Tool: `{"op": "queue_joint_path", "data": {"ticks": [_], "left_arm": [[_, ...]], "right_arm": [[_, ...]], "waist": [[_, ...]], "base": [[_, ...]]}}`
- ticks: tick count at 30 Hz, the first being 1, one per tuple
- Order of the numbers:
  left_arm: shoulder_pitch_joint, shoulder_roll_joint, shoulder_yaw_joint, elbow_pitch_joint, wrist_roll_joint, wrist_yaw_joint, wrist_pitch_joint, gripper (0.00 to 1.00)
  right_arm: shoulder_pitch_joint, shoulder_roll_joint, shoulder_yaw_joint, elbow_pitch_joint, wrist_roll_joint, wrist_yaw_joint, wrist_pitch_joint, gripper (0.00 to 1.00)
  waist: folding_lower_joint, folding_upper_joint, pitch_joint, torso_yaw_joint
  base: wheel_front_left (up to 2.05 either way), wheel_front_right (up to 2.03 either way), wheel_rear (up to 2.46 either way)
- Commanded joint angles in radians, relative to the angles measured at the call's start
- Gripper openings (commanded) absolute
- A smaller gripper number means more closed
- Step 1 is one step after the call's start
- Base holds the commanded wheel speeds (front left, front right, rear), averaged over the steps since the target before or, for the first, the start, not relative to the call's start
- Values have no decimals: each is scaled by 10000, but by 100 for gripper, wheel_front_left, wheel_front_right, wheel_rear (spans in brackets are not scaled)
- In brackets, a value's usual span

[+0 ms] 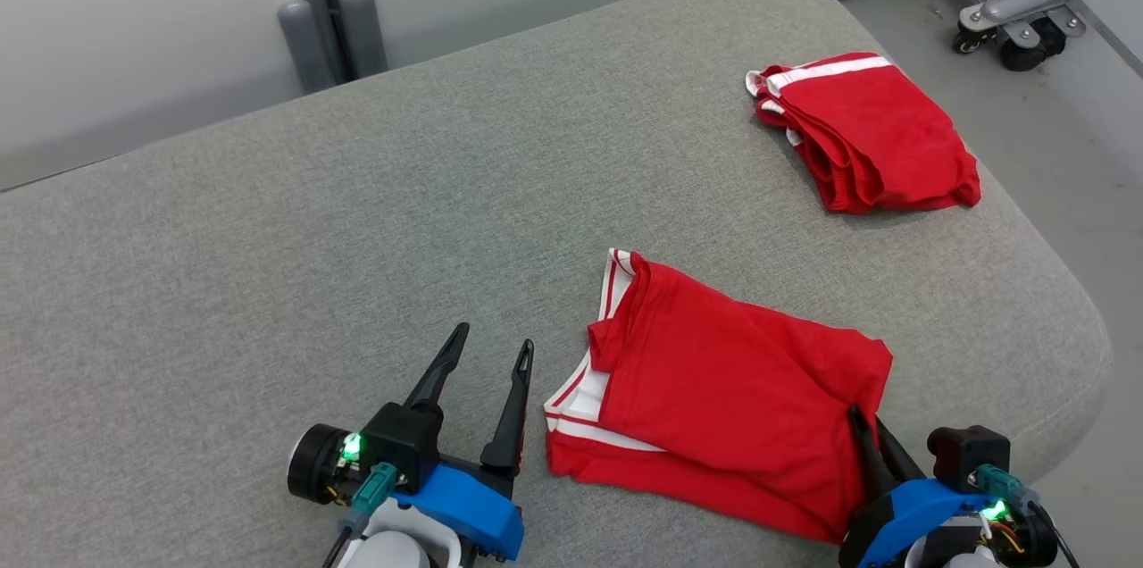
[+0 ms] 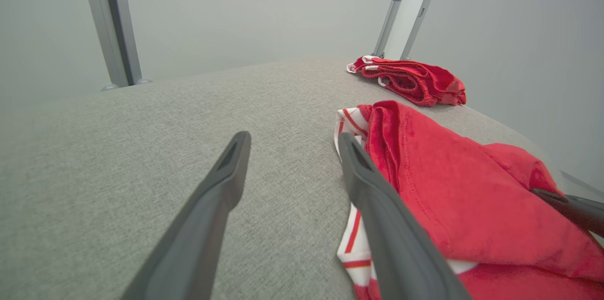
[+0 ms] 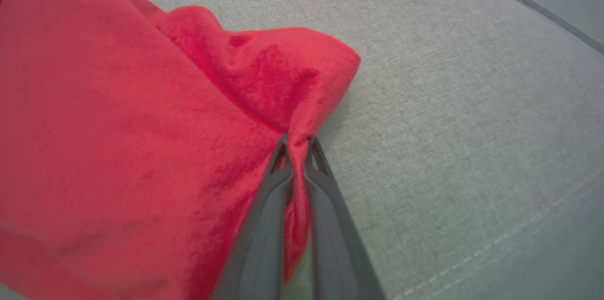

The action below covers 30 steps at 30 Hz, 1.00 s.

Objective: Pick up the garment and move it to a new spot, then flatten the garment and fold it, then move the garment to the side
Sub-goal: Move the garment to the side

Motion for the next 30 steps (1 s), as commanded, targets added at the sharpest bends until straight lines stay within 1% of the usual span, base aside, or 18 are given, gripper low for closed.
{"op": "queue_joint_path", "data": {"ticks": [1, 5, 9, 14, 19, 21, 22, 25, 27, 30], "left_arm": [[-127, 18, -84, 53, 25, -59, -21, 100], [-139, 15, -149, 87, 66, -107, -21, 100], [-202, 18, -157, 157, 93, -154, -21, 100], [-226, 14, -107, 248, 142, -140, -21, 100], [-226, 15, -9, 350, 239, -138, -21, 100], [-310, 14, 7, 377, 308, -168, -21, 100], [-310, 14, 7, 377, 308, -168, -21, 100], [-393, 15, 39, 411, 418, -194, -21, 100], [-483, 12, 59, 416, 451, -223, -21, 100], [-587, 14, 58, 427, 495, -238, -21, 100]], "right_arm": [[15, -49, -70, -109, 51, -17, 1, 0], [-140, -50, -254, -206, 50, -17, 1, 0], [-350, -61, -412, -312, -113, -14, 0, 0], [-1017, -438, -467, -425, -330, -13, 0, 0], [-2225, -1077, -174, -425, -545, -13, 0, 0], [-2814, -1384, -66, -300, -676, -13, 0, 0], [-2814, -1384, -66, -300, -676, -13, 0, 0], [-3767, -1815, -21, 6, -849, -13, 0, 0], [-4399, -2187, -194, 287, -1027, -14, 1, 0], [-5196, -2759, -818, 896, -1379, -14, 1, 0]], "waist": [[-1, 0, 14, -115], [-1, 0, 117, -157], [-1, 0, 281, -1], [-1, 0, 491, 348], [-1, 0, 778, 719], [-1, 0, 930, 899], [-1, 0, 930, 899], [-1, 0, 1143, 1140], [-1, 0, 1294, 1291], [-1, 0, 1467, 1548]], "base": [[0, 0, 0], [0, 0, 0], [0, 0, 0], [0, 0, 0], [0, 0, 0], [0, 0, 0], [0, 0, 0], [0, 0, 0], [0, 0, 0], [0, 0, 0]]}}
